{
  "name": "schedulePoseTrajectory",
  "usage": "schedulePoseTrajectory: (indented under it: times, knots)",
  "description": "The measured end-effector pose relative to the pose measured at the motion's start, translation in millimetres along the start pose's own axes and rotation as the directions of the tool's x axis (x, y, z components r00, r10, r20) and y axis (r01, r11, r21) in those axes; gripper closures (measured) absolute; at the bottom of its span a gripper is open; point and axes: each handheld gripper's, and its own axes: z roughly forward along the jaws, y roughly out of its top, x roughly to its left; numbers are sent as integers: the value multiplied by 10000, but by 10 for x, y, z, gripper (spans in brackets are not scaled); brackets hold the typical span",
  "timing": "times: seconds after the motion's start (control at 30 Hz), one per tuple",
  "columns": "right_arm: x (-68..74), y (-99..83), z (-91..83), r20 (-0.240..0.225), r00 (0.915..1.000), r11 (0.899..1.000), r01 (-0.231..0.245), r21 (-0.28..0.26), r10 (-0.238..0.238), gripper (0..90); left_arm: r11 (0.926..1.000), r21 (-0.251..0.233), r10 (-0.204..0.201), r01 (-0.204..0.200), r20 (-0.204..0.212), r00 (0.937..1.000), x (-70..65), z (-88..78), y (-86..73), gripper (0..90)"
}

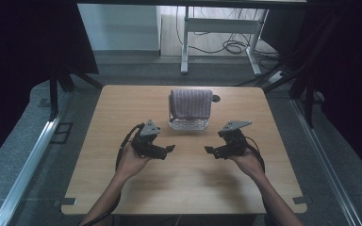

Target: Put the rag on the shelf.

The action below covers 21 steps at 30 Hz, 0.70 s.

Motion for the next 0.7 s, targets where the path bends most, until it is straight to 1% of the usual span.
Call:
schedulePoseTrajectory:
  times: [0.07, 0.1, 0.13, 0.17, 0.2, 0.23, 0.27, 0.3, 0.33, 0.37, 0.43, 0.47, 0.5, 0.53, 0.57, 0.6, 0.63, 0.67, 0.7]
  knots:
    - [17, -52, 23, -14, 10000, 10000, -37, 58, 37, 109, 10000, 68, 31, -31, -50, 10000, -27, 18, -68, 96]
    - [32, -105, 47, 15, 10000, 9999, -1, 129, 1, 104, 9999, 96, 43, -43, -92, 9999, -41, 29, -101, 96]
    - [37, -132, 59, 8, 10000, 9999, -5, 171, 5, 104, 9998, 207, 35, -34, -68, 10000, -68, 60, -171, 97]
    - [41, -160, 72, -8, 10000, 9997, 11, 226, -11, 102, 9998, 207, 35, -34, -68, 10000, -68, 60, -171, 97]
    - [41, -160, 72, -8, 10000, 9997, 11, 226, -11, 102, 9996, 287, 38, -37, -49, 10000, -81, 79, -208, 97]
    - [51, -220, 99, -57, 10000, 9996, -26, 294, 28, 99, 9991, 424, 66, -62, -82, 9999, -108, 118, -284, 96]
    - [51, -220, 99, -57, 10000, 9996, -26, 294, 28, 99, 9991, 424, 66, -62, -82, 9999, -108, 118, -284, 97]
    - [56, -253, 114, -34, 10000, 9994, -22, 336, 23, 98, 9989, 459, 11, -10, -27, 10000, -120, 140, -325, 97]
    - [61, -323, 153, -67, 10000, 9989, -41, 469, 44, 98, 9987, 519, -14, 14, -2, 10000, -129, 159, -363, 96]
    - [61, -323, 153, -67, 10000, 9989, -41, 469, 44, 98, 9984, 559, -66, 67, -9, 10000, -139, 180, -402, 96]
    - [65, -398, 202, -99, 9999, 9979, -39, 645, 45, 96, 9978, 643, -187, 183, 53, 9998, -156, 227, -482, 96]
    - [67, -478, 259, -115, 9999, 9966, -7, 829, 16, 84, 9968, 766, -235, 225, 126, 9996, -162, 255, -516, 97]
    - [67, -478, 259, -115, 9999, 9966, -7, 829, 16, 84, 9952, 970, -153, 141, 117, 9998, -168, 283, -544, 97]
    - [72, -550, 317, -88, 10000, 9949, -19, 1006, 28, 69, 9939, 1107, -5, 12, -65, 10000, -178, 307, -568, 97]
    - [72, -550, 317, -88, 10000, 9949, -19, 1006, 28, 69, 9926, 1215, 100, -77, -184, 9998, -178, 328, -590, 97]
    - [76, -581, 345, -82, 10000, 9941, -33, 1081, 42, 60, 9914, 1303, 104, -79, -185, 9998, -173, 351, -615, 97]
    - [78, -610, 370, -59, 10000, 9935, 3, 1136, 4, 52, 9907, 1360, 21, -5, -118, 9999, -169, 377, -641, 97]
    - [83, -636, 394, 16, 10000, 9936, 66, 1130, -68, 19, 9887, 1496, -39, 53, -95, 9999, -170, 406, -662, 97]
    - [98, -659, 420, 172, 9992, 9933, 345, 1104, -366, 0, 9846, 1744, 168, -101, -368, 9992, -194, 432, -652, 100]
